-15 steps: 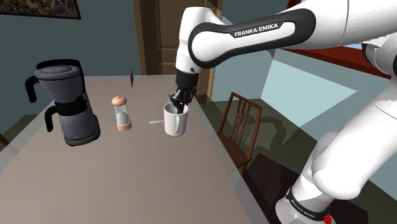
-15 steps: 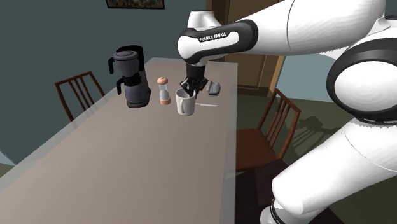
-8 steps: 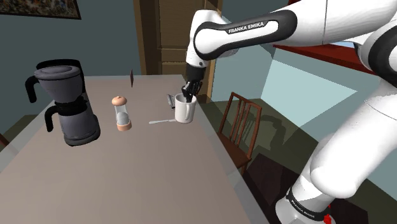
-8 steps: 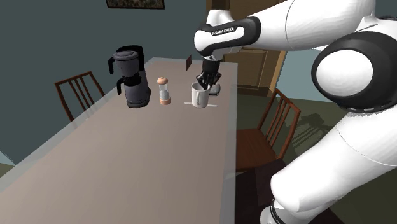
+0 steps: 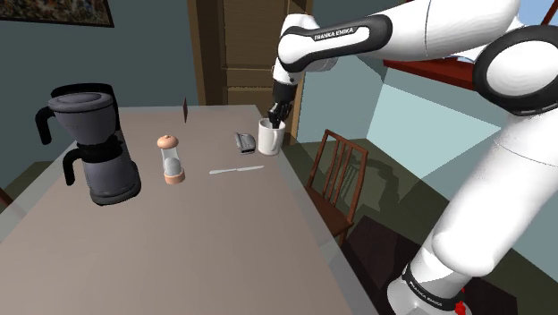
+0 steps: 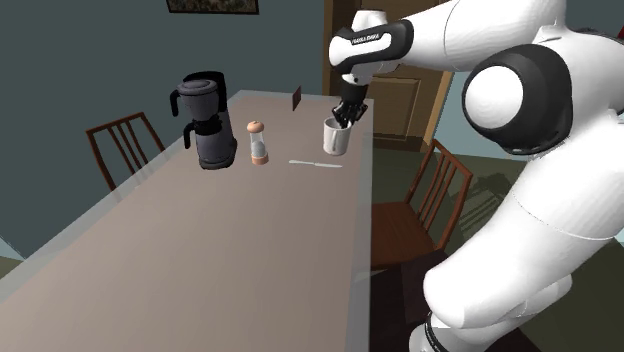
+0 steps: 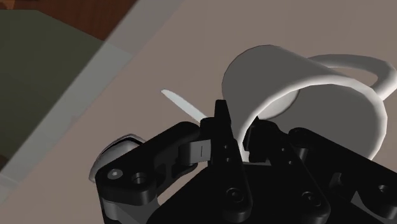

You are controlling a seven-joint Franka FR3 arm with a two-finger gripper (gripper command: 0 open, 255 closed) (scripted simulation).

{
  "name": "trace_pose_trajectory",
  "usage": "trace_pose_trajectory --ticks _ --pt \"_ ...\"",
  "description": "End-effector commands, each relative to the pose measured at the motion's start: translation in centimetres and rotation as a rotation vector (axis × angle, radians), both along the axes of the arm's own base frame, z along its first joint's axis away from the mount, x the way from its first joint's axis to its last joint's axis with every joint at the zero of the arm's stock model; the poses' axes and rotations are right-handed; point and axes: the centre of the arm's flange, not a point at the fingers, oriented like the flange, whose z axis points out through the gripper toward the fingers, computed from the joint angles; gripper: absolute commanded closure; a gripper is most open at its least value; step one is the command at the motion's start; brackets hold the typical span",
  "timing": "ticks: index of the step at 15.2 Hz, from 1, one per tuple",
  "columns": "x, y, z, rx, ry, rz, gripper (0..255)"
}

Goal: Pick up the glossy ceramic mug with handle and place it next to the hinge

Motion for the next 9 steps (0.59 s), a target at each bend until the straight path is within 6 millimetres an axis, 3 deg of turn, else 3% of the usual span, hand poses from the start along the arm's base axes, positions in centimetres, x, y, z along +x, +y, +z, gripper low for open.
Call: trace_pose_trajectory --ticks 1,9 --pt "0.9 -2.4 0.1 0.0 0.0 0.001 255" --pt "5.2 -12.1 0.1 0.0 0.0 0.001 255"
